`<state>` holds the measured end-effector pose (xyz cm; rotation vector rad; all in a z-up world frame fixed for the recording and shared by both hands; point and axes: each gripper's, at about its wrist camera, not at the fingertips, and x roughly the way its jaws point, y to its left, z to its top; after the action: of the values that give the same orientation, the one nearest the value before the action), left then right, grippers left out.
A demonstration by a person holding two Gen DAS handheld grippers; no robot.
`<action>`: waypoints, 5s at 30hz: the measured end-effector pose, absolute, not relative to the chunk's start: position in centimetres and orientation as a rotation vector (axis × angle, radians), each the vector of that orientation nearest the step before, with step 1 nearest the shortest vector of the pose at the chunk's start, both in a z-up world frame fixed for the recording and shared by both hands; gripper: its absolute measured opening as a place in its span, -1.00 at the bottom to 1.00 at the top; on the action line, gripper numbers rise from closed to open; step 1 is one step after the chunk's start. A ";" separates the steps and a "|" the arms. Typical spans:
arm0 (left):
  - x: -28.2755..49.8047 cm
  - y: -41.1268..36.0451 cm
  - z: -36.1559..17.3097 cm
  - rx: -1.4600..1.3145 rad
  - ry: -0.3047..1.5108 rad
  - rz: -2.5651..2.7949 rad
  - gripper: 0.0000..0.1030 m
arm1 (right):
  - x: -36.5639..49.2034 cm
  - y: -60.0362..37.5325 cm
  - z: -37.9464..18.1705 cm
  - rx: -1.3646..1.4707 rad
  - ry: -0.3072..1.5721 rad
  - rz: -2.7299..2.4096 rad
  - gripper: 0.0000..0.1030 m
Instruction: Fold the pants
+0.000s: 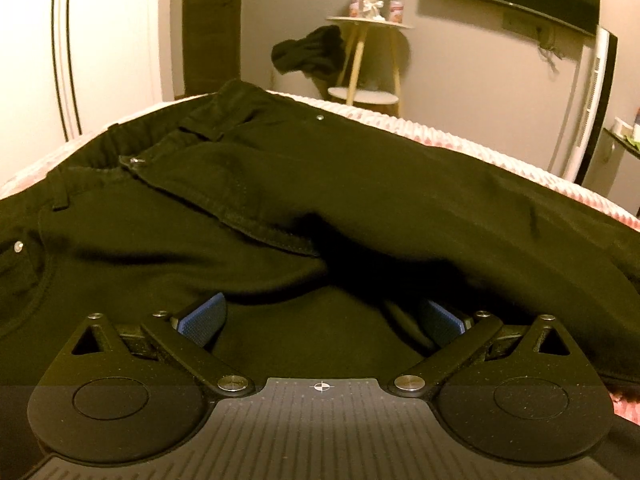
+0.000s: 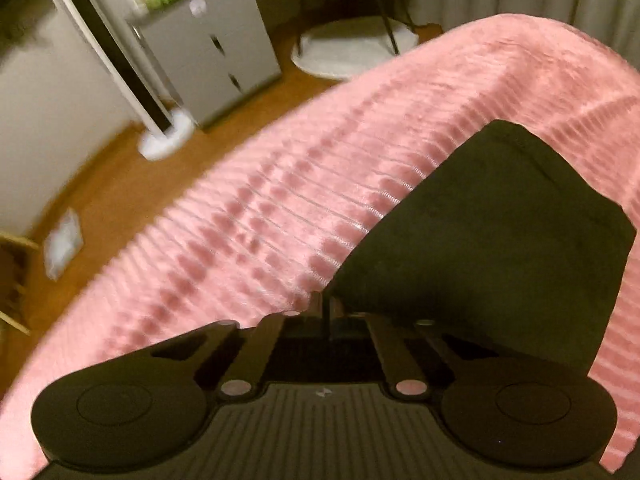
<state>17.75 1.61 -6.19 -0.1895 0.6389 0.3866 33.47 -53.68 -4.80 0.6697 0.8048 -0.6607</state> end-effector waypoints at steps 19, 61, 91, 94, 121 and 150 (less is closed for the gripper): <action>31.7 6.9 -0.8 -0.771 0.778 -0.125 0.68 | 7.7 -50.6 -8.8 0.843 0.547 -0.537 -1.00; 1.1 14.3 -1.1 -0.934 0.827 0.103 0.57 | -9.2 -54.3 -10.2 0.979 0.436 -0.431 -0.12; 2.9 14.4 -0.1 -0.789 0.834 0.211 0.70 | -5.4 -52.8 -6.2 0.293 0.579 -0.736 -0.86; 3.0 14.3 -0.3 -0.789 0.839 0.215 0.71 | -5.3 -52.8 -6.4 0.275 0.587 -0.735 -0.86; 5.2 10.9 0.2 -0.505 0.877 0.214 0.80 | -7.0 -47.7 -4.0 0.256 0.635 -0.674 0.33; 6.4 11.5 -0.6 -0.422 0.961 0.257 0.80 | 2.9 -33.4 -7.5 0.333 0.986 -0.150 0.66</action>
<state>6.38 11.51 -0.57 -0.4218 0.9607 0.2573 2.94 -33.44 -7.46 0.3332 0.9858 -0.1499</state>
